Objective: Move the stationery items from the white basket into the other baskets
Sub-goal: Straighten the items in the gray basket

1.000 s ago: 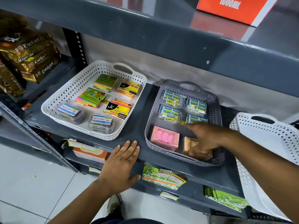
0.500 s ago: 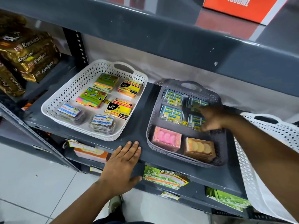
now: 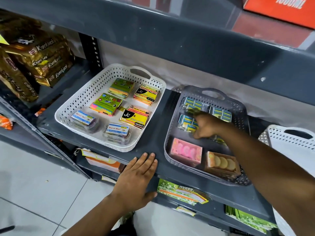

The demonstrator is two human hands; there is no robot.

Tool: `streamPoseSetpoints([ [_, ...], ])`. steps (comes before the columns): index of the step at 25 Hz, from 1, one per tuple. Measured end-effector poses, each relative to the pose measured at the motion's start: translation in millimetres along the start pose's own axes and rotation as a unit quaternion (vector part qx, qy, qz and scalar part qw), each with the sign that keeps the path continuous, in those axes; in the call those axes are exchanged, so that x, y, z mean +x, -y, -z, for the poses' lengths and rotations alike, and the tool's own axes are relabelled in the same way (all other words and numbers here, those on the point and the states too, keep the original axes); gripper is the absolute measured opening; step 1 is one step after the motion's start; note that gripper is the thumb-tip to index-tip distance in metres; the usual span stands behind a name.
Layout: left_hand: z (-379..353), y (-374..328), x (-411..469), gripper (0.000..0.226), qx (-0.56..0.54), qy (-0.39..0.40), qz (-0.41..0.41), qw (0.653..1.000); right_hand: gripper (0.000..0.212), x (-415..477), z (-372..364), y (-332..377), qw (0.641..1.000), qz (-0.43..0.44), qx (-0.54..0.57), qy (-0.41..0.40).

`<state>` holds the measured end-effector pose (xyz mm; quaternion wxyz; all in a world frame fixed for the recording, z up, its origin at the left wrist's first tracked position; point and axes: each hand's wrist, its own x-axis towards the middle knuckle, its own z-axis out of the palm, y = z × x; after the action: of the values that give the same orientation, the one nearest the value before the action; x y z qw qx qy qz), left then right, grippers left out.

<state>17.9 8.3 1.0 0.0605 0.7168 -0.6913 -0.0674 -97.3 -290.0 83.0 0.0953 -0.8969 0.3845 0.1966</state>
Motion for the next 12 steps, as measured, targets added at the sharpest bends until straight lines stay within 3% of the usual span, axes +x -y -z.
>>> streamPoseSetpoints([
  [4, 3, -2, 1, 0.086, -0.01, 0.019, 0.005, 1.0, 0.09, 3, 26, -1, 1.0, 0.007, 0.021, 0.005],
  [9, 8, -1, 2, 0.087, -0.02, 0.042, 0.007, 0.999, 0.068, 48, 49, -9, 0.994, -0.025, 0.073, -0.077],
  [12, 10, -1, 3, 0.085, -0.022, 0.036, 0.003, 0.999, 0.053, 55, 42, -4, 0.998, -0.011, 0.046, -0.034],
])
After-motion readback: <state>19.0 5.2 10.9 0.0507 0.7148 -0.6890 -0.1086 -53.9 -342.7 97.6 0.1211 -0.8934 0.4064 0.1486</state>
